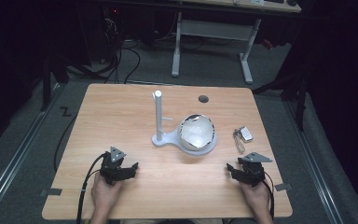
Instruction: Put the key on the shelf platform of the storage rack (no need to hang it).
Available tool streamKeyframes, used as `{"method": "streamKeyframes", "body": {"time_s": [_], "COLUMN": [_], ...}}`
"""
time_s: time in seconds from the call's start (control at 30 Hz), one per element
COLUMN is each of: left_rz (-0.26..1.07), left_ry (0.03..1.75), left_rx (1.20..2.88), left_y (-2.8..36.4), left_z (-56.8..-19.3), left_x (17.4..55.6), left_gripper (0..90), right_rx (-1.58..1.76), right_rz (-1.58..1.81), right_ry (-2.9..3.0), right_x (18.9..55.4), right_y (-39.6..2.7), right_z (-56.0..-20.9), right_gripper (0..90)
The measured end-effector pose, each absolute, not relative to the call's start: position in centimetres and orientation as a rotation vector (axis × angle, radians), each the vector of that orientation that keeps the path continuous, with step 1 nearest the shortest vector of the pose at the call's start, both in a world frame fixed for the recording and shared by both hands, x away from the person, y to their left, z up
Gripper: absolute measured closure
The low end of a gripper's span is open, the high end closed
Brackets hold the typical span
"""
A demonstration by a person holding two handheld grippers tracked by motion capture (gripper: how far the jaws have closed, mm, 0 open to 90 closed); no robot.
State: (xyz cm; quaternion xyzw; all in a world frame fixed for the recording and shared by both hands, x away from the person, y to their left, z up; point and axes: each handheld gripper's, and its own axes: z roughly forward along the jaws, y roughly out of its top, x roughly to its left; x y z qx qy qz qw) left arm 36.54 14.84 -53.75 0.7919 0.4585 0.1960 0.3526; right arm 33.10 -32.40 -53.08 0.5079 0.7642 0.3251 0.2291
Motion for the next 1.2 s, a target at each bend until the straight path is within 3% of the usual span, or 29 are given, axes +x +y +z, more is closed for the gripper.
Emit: {"method": "streamKeyframes", "body": {"time_s": [1.2], "left_rz": [0.502], "left_ry": [1.186], "left_rx": [2.045], "left_y": [14.87], "left_z": [-53.75], "left_x": [36.57], "left_gripper": [22.7], "right_rx": [1.413], "right_rz": [0.898], "right_ry": [2.095], "right_x": [33.11], "right_y": [-32.32], "right_z": [-53.06], "right_gripper": [41.6]}}
